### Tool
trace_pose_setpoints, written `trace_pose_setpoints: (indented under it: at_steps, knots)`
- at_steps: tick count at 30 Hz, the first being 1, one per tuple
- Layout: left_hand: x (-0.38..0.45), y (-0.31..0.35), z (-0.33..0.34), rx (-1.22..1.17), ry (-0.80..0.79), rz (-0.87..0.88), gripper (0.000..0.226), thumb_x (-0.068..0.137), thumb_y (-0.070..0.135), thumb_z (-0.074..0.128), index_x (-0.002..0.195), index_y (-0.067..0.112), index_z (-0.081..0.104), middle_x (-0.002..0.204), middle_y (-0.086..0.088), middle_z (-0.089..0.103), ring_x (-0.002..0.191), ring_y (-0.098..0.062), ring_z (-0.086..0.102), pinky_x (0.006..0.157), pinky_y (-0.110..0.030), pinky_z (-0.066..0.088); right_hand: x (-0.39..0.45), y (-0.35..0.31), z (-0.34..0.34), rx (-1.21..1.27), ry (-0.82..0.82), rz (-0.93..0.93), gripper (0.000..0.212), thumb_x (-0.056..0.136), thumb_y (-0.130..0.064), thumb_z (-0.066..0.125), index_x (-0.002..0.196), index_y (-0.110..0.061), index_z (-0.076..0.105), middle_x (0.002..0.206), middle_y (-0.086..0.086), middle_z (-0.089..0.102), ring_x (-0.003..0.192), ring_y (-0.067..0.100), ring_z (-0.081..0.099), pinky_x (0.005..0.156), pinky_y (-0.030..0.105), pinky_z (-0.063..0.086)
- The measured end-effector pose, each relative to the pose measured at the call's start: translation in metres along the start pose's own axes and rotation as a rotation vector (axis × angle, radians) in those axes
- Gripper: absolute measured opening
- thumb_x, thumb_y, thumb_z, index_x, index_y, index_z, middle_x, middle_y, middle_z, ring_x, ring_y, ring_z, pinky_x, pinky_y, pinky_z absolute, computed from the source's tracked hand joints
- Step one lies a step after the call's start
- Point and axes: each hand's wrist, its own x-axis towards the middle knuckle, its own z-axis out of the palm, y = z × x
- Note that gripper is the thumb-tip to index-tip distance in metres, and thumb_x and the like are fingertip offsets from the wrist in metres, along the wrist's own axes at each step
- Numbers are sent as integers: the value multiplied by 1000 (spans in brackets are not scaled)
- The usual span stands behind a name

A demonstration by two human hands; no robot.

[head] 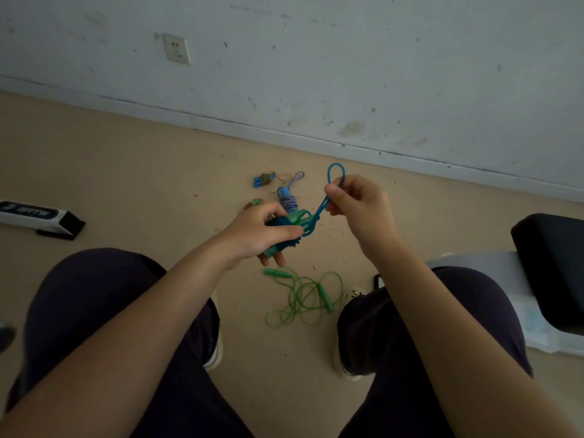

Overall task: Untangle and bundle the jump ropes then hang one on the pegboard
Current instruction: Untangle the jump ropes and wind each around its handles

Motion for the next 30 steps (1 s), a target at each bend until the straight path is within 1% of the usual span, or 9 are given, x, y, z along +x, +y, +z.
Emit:
trace_pose_setpoints:
  at_steps: [5, 7, 10, 14, 17, 20, 22, 25, 30]
  knots:
    - [-1, 2, 2, -108, -16, -9, 29, 79, 41, 76, 104, 40, 62, 91, 1, 76, 65, -30, 74, 43, -26, 49, -1, 5, -1, -51, -233, 44, 14, 86, -22, 74, 93, -10, 73, 78, 4, 66, 70, 11, 58, 66, 27, 50]
    - [-1, 2, 2, -136, -16, -11, 36, 74, 44, 76, 107, 32, 67, 90, 0, 77, 65, -30, 74, 43, -26, 49, -2, 7, 2, -137, -268, 33, 17, 82, -21, 78, 96, -13, 74, 78, 3, 64, 69, 9, 56, 63, 24, 49]
    - [-1, 1, 3, -143, -25, -25, 54, 65, 50, 80, 108, 19, 68, 92, -6, 77, 66, -32, 74, 43, -27, 50, -3, 8, 5, -103, -240, 12, 17, 80, -13, 79, 92, -2, 74, 80, 12, 67, 67, 9, 56, 61, 22, 47]
    - [-3, 4, 5, -105, -136, -61, 69, 67, 67, 74, 114, 18, 60, 92, -9, 77, 64, -31, 72, 48, -31, 52, -5, 7, 3, -20, -252, 7, 20, 79, -9, 79, 89, 7, 71, 91, 26, 70, 73, 15, 59, 66, 24, 48]
    - [-6, 5, 3, -129, -201, -58, 51, 78, 65, 71, 111, 26, 68, 89, -4, 76, 64, -26, 73, 52, -33, 56, -7, 6, 2, -19, -289, 4, 15, 81, -11, 78, 82, 2, 72, 78, 15, 70, 69, 11, 59, 63, 22, 47]
    - [-6, 4, 4, -153, -182, -37, 26, 88, 42, 72, 105, 22, 73, 94, -6, 77, 75, -26, 75, 60, -35, 60, -7, 5, 2, -14, -297, -3, 15, 83, -14, 77, 72, -7, 69, 69, 4, 67, 63, 7, 60, 59, 19, 46]
    - [-5, 3, 6, -197, -157, -13, 26, 88, 34, 72, 108, 19, 73, 99, -7, 77, 81, -27, 75, 62, -35, 60, -7, 4, 2, 2, -291, -11, 15, 84, -13, 75, 72, -7, 68, 71, 7, 67, 62, 7, 61, 59, 19, 46]
    - [-2, 3, 6, -218, -85, 18, 13, 93, 27, 69, 104, 20, 73, 91, -7, 77, 66, -22, 70, 51, -30, 54, -8, 3, 3, 42, -256, -13, 6, 83, -10, 75, 79, -7, 72, 76, 4, 71, 66, 4, 63, 60, 18, 47]
    - [4, 5, 5, -166, -23, -8, 16, 94, 28, 68, 97, 13, 71, 82, -7, 75, 59, -20, 65, 48, -30, 51, -9, 3, 7, 52, -24, -46, 6, 78, -13, 81, 76, -13, 75, 71, -6, 69, 66, 4, 61, 64, 19, 50]
